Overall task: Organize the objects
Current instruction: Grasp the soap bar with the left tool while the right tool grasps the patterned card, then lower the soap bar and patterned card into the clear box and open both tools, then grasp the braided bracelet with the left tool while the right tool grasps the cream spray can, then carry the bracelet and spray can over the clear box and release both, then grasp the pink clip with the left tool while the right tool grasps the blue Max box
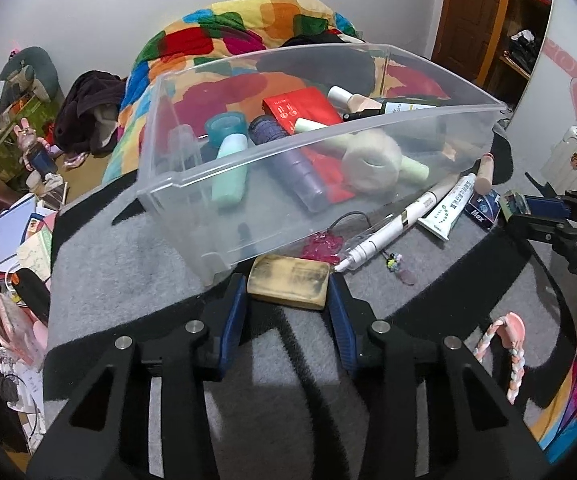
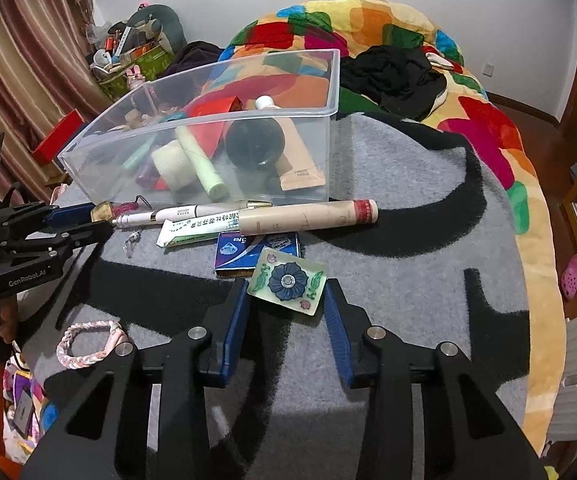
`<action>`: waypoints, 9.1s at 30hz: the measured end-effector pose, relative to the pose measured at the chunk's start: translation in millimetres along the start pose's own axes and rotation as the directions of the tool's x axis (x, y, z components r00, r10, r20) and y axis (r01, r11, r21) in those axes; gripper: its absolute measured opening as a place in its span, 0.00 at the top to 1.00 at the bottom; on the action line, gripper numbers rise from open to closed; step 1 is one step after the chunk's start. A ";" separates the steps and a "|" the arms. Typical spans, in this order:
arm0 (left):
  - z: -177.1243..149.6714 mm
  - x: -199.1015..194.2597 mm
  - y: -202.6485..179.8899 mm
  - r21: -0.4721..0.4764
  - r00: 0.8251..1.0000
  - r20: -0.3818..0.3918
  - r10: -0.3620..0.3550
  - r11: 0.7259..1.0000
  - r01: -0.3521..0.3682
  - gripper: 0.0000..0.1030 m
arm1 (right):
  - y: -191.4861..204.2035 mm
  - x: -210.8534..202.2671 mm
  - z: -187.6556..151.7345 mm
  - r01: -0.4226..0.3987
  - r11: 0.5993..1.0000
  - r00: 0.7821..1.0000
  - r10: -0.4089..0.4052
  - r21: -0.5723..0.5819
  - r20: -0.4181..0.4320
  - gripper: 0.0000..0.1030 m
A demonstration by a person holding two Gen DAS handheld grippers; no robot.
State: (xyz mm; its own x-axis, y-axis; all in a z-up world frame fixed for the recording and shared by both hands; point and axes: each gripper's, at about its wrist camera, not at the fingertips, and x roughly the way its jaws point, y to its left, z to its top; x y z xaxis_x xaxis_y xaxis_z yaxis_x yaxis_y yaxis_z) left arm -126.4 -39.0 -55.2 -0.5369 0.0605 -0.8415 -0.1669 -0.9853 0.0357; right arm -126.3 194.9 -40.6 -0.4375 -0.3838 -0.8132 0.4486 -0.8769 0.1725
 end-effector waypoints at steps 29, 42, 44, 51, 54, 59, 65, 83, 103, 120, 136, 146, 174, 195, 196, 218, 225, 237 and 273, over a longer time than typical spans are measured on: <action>18.7 -71.1 18.9 -0.171 0.963 0.268 0.026 0.985 0.021 0.61 | 45.5 -30.6 74.5 -0.039 0.997 0.981 0.051 -0.069 0.188 0.67; 58.4 -32.0 34.1 -0.204 0.984 0.175 0.018 0.979 0.018 0.61 | 53.5 31.9 112.8 -0.074 0.996 0.997 0.076 -0.055 0.032 0.67; 60.8 -26.6 34.8 -0.203 0.987 0.159 0.015 0.979 0.018 0.61 | 51.8 37.5 114.4 -0.084 0.996 0.996 0.085 -0.041 0.019 0.67; 61.7 -22.8 33.7 -0.194 0.989 0.146 0.003 0.981 0.026 0.61 | 54.5 37.9 115.8 -0.090 0.995 0.996 0.090 -0.048 0.007 0.67; 61.7 -22.8 32.7 -0.194 0.989 0.145 0.004 0.981 0.025 0.61 | 58.3 34.1 114.3 -0.089 0.994 0.996 0.090 -0.064 0.010 0.67; 58.7 -28.9 30.8 -0.195 0.987 0.159 0.002 0.980 0.029 0.60 | 61.9 18.9 109.5 -0.094 0.992 0.995 0.097 -0.086 0.037 0.65; 47.0 -54.4 18.6 -0.172 0.975 0.221 0.013 0.985 0.026 0.48 | 56.8 -9.7 95.7 -0.072 0.991 0.991 0.084 -0.110 0.104 0.55; -19.8 -53.5 -48.1 -0.038 0.987 0.154 -0.056 0.997 0.062 0.21 | -3.5 -9.0 25.5 0.013 1.000 0.999 -0.012 -0.027 0.033 0.27; -49.0 -26.4 -93.8 0.066 0.986 0.101 -0.134 0.990 0.128 0.40 | -22.1 37.3 48.5 0.004 1.000 0.998 -0.006 -0.027 -0.069 0.19; -42.8 -49.3 -62.8 -0.027 0.978 0.177 -0.113 0.992 0.120 0.94 | -25.2 23.6 39.4 -0.058 0.998 0.997 0.057 -0.023 -0.046 0.70; -8.0 -85.6 -28.6 -0.110 0.947 0.320 -0.038 0.991 0.077 0.94 | -30.3 19.7 50.7 0.100 0.995 0.995 -0.100 0.014 -0.010 0.64; 9.9 -92.7 -11.2 -0.133 0.939 0.343 -0.035 0.987 0.086 0.94 | -39.1 23.6 38.9 0.145 0.989 0.989 -0.145 0.016 0.005 0.87; -26.7 -22.4 -24.1 -0.097 0.979 0.107 -0.174 0.978 0.185 0.96 | 10.9 -49.3 67.5 -0.038 0.999 0.974 0.037 0.002 0.225 0.87; 63.7 -65.7 27.0 -0.203 0.954 0.293 -0.059 0.972 0.122 0.96 | 47.9 19.9 118.4 -0.087 0.996 0.990 0.090 -0.033 0.104 0.87; 67.8 -58.5 29.1 -0.211 0.958 0.282 -0.053 0.971 0.116 0.96 | 49.0 22.6 117.9 -0.085 0.996 0.991 0.088 -0.036 0.098 0.87; 61.4 -31.6 19.5 -0.198 0.971 0.229 -0.075 0.973 0.122 0.71 | 61.5 22.1 108.2 -0.100 0.989 0.993 0.106 -0.110 0.054 0.78; 58.7 -61.2 11.5 -0.173 0.954 0.294 -0.052 0.979 0.107 0.51 | 60.2 -8.7 97.4 -0.082 0.987 0.989 0.098 -0.140 0.109 0.69; 22.1 -70.0 -8.0 -0.124 0.960 0.274 -0.063 0.987 0.100 0.36 | 34.1 -42.0 55.9 0.029 0.989 0.985 -0.004 -0.145 0.175 0.36; 17.4 15.5 8.9 -0.196 0.994 -0.008 -0.111 0.975 0.107 0.73 | 15.2 19.4 15.7 -0.050 0.987 0.998 0.044 -0.152 -0.042 0.57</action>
State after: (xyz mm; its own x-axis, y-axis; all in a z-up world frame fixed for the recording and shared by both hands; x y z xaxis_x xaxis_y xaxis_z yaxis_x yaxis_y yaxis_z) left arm -150.6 -44.0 -58.5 -0.5082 0.1683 -0.8446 -0.0579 -0.9852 -0.1615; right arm -140.3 169.6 -45.1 -0.3843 -0.4096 -0.8273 0.5831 -0.8025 0.1265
